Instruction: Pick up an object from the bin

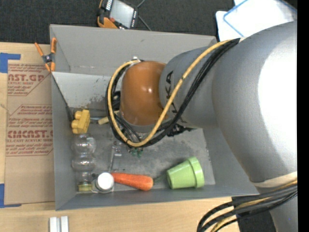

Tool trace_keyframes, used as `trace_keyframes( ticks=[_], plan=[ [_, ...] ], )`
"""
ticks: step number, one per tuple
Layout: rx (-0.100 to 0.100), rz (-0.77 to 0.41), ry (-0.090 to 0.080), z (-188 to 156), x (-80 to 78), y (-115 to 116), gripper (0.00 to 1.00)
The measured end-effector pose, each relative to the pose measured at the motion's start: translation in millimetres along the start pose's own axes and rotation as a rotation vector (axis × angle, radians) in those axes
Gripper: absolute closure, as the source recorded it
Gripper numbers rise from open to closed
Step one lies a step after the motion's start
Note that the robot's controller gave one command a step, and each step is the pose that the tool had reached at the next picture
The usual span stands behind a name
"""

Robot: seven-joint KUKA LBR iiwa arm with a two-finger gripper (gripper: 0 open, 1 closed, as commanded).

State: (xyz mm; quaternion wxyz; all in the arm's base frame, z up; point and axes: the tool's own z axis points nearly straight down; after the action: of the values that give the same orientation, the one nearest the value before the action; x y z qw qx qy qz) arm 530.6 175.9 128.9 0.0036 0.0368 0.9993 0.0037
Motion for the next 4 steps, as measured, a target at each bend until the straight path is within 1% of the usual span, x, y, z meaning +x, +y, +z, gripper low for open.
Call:
trace_keyframes(
  ticks=[1, 2, 3, 4],
  plan=[
    [-0.001, 0.028, -0.003, 19, 4.7, 7, 0.00],
    [-0.001, -0.160, -0.004, 12, -11.4, 2, 0.00],
    [-0.006, -0.164, -0.009, -49, 22.3, 6, 0.00],
    [-0.001, -0.180, 0.000, -75, 31.4, 5, 0.00]
  ],
)
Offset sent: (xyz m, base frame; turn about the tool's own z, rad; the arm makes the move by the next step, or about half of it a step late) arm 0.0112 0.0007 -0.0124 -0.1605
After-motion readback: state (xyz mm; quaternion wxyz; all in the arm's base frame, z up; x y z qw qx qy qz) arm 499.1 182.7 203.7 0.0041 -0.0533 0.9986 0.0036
